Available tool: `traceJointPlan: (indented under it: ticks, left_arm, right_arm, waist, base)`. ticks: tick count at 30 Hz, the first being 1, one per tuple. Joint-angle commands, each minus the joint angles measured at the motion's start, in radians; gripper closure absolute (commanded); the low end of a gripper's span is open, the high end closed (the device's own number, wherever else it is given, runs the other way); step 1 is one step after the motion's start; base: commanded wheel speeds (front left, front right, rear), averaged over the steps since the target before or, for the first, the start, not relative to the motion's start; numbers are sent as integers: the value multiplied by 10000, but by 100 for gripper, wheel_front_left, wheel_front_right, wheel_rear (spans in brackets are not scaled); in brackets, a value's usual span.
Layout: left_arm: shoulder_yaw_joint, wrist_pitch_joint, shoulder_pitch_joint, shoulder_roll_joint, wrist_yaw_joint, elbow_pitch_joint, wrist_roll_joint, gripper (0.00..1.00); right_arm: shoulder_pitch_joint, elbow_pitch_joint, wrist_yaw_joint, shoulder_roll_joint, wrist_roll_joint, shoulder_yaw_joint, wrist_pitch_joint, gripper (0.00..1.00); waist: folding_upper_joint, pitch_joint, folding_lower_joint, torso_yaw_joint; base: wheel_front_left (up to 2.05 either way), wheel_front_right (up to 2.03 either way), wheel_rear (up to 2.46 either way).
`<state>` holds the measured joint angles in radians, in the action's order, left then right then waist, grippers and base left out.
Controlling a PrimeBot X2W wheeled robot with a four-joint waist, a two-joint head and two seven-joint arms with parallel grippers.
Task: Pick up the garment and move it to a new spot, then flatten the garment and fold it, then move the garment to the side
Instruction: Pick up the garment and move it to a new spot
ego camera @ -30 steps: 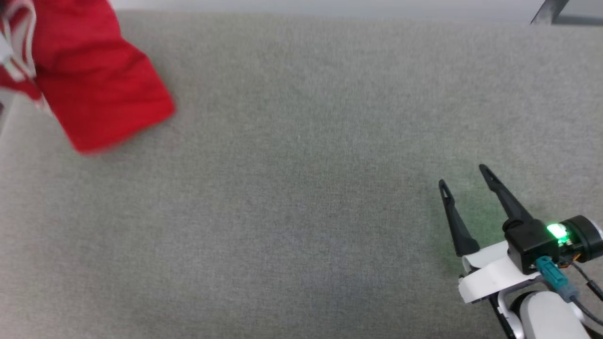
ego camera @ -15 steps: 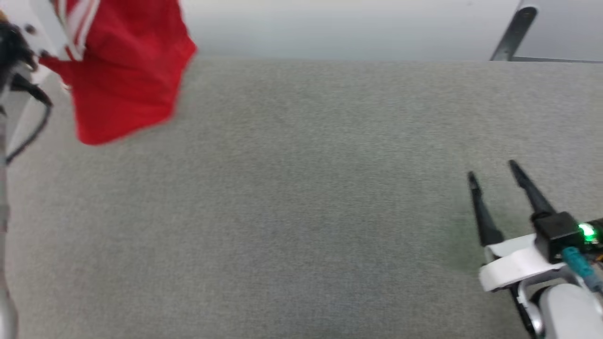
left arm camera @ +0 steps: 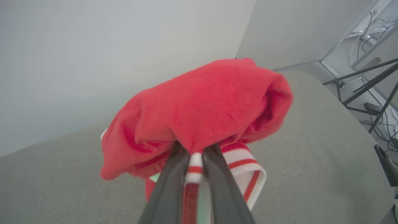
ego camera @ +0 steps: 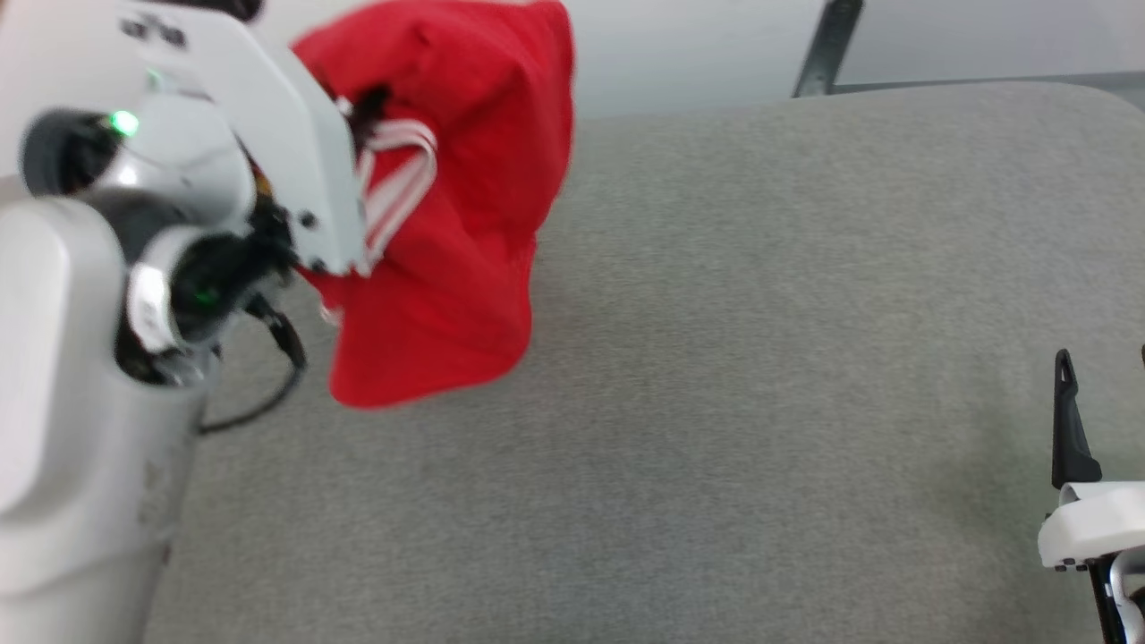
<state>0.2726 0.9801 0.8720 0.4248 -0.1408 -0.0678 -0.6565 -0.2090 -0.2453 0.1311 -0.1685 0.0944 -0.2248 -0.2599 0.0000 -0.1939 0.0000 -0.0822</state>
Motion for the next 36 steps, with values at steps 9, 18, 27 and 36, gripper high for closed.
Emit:
traceJointPlan:
  ticks: [9,18,27,36]
  left_arm:
    - [978,883,-992,-349,-586,-1072,264,100]
    - [1848,1170,-1919,-527,-765,-807,483,100]
    - [2317,1244,-2455,-663,-618,403,358,100]
    - [2502,1141,-2126,-852,-103,1212,53,2]
  right_arm:
    - [272,-169,-6,435,176,-589,-64,0]
    - [107,-316,-6,765,87,-489,-67,0]
    - [-92,-549,-6,964,-46,-308,-68,0]
    - [-255,-841,-6,971,-96,-29,-69,0]
  waist:
    - [0,-379,0,-953]
    - [0,-877,0,-1351]
    - [0,-1083,0,-1542]
    - [0,-861,0,-1473]
  base:
    - [0,0,0]
    - [0,0,0]
    - [0,0,0]
    - [0,0,0]
